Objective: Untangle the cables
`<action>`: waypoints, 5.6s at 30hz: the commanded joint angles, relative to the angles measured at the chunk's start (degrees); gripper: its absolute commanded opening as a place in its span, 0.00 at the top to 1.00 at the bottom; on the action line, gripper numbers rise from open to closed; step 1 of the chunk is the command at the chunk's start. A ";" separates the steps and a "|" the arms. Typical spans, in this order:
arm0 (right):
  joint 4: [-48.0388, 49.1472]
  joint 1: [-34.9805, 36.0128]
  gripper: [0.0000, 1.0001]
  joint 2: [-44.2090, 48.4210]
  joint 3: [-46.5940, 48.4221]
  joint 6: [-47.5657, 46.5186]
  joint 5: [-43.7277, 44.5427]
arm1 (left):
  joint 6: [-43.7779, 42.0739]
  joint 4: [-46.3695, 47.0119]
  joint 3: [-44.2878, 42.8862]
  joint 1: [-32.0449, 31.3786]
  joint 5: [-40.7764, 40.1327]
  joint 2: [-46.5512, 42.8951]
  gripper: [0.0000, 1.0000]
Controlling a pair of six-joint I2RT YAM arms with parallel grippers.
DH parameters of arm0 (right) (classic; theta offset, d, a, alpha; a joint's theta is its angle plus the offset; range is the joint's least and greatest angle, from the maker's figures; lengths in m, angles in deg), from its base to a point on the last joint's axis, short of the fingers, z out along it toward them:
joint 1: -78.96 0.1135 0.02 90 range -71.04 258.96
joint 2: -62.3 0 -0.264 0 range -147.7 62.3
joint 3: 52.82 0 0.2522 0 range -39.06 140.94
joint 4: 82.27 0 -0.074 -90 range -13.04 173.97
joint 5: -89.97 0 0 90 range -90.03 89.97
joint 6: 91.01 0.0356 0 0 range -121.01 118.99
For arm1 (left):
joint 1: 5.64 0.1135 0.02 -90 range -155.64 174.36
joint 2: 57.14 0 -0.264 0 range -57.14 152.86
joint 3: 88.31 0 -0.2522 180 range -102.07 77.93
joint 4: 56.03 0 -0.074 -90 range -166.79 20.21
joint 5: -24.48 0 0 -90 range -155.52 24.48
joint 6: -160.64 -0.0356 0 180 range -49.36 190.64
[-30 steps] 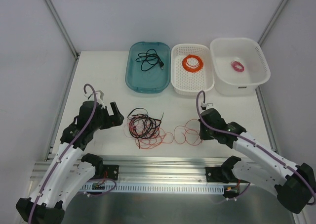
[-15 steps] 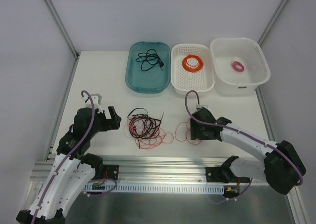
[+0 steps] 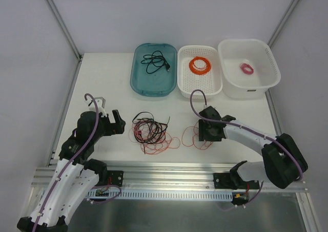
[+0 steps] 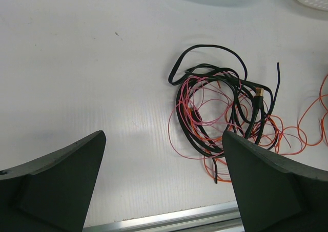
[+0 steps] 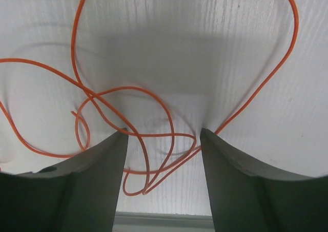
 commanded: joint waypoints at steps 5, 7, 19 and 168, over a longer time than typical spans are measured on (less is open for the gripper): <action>3.02 -2.64 0.76 -2.65 1.55 -1.66 -4.70 | -1.08 2.22 0.33 -0.30 -0.58 0.45 0.01; 2.66 -2.64 0.94 -2.30 1.90 -2.19 -4.88 | -1.08 2.22 0.33 -0.30 -0.66 0.36 0.01; -14.90 -2.72 0.99 9.82 20.15 -11.50 -0.06 | -1.16 2.30 0.33 -0.30 -0.67 0.45 0.01; -13.59 12.13 0.99 16.15 50.86 -12.65 -7.52 | 18.43 26.39 -26.46 -37.29 -13.48 56.67 0.01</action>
